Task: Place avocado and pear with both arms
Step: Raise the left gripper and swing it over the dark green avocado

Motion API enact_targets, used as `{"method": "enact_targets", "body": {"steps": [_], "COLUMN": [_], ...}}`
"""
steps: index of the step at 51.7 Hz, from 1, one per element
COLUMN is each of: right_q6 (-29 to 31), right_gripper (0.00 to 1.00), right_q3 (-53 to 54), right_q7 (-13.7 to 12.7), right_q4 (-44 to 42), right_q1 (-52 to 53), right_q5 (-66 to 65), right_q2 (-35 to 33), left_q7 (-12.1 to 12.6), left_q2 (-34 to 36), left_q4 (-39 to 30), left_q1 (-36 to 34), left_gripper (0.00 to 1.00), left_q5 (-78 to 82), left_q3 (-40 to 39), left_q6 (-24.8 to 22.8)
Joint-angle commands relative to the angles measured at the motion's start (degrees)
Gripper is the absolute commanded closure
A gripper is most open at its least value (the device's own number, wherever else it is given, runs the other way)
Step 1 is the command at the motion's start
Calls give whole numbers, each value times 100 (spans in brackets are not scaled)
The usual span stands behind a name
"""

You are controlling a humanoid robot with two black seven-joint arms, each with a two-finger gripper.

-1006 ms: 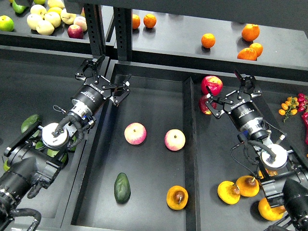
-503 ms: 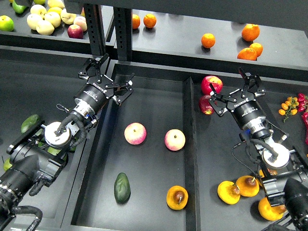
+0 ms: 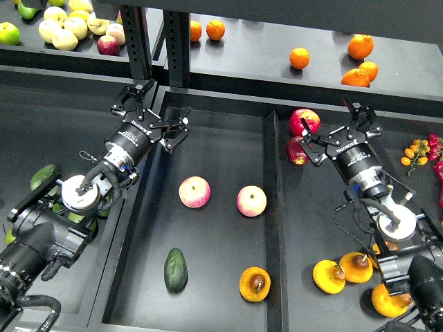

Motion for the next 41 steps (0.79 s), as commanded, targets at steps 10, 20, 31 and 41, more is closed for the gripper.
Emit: {"method": "enact_targets", "body": {"steps": [10, 20, 31, 41], "right_q6": [0, 0, 0, 0], "right_gripper": [0, 0, 0, 0], "right_q3": [40, 312, 391, 391], "right_q7": [-16, -25, -25, -33], "right_q4": [44, 18, 9, -9], "right_q1": [20, 29, 29, 64], "right_q5": [-9, -27, -27, -27], "right_q2": [0, 0, 0, 0], "left_q7": [783, 1245, 1245, 1245], "left_q2": [0, 0, 1598, 2549], "left_q4": [-17, 141, 229, 115], "left_q1": [-105, -701, -1721, -3171], "left_gripper": [1, 2, 2, 2], "left_q5": [-18, -18, -378, -413], "left_q3": [-21, 689, 3113, 5813], "left_q6": [0, 0, 0, 0]}}
